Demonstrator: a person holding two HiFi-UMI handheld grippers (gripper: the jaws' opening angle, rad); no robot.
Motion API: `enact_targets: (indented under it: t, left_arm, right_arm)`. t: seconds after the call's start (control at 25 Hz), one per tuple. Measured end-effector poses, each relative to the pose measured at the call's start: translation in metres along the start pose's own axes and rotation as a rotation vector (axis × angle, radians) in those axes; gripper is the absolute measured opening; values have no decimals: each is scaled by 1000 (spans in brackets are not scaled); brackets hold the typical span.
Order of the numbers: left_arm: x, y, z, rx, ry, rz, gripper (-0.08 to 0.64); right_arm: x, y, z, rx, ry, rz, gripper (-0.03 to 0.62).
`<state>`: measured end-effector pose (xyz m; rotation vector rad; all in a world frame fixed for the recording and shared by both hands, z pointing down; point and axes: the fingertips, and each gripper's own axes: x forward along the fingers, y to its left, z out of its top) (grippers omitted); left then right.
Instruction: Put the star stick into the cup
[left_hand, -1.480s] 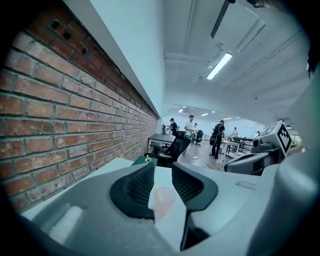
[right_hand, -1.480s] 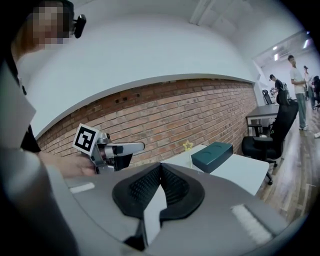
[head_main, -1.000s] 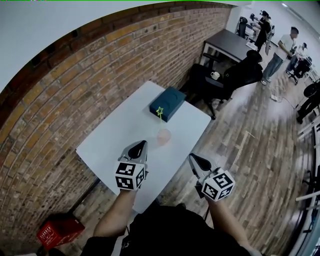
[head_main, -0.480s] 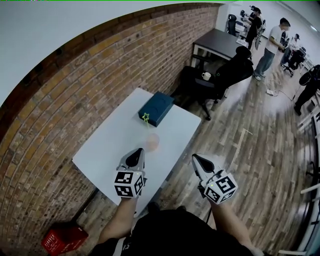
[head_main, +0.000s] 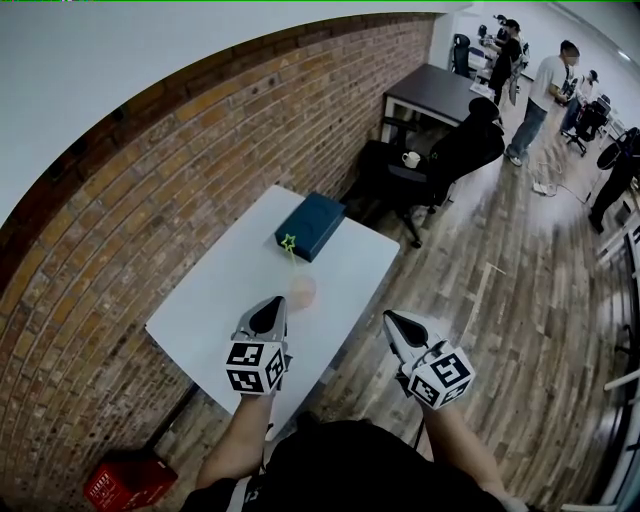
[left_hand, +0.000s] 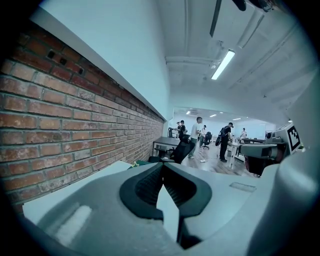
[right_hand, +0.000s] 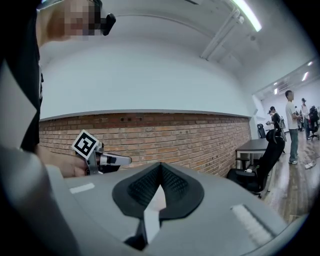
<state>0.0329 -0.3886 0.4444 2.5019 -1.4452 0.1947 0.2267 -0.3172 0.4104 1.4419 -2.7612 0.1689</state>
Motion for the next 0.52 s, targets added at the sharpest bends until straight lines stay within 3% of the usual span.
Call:
enact_targets:
  t: [0.52]
  left_arm:
    - [13, -8, 3, 3, 3, -12, 6]
  right_arm:
    - [-1, -7, -3, 6, 2, 23, -3]
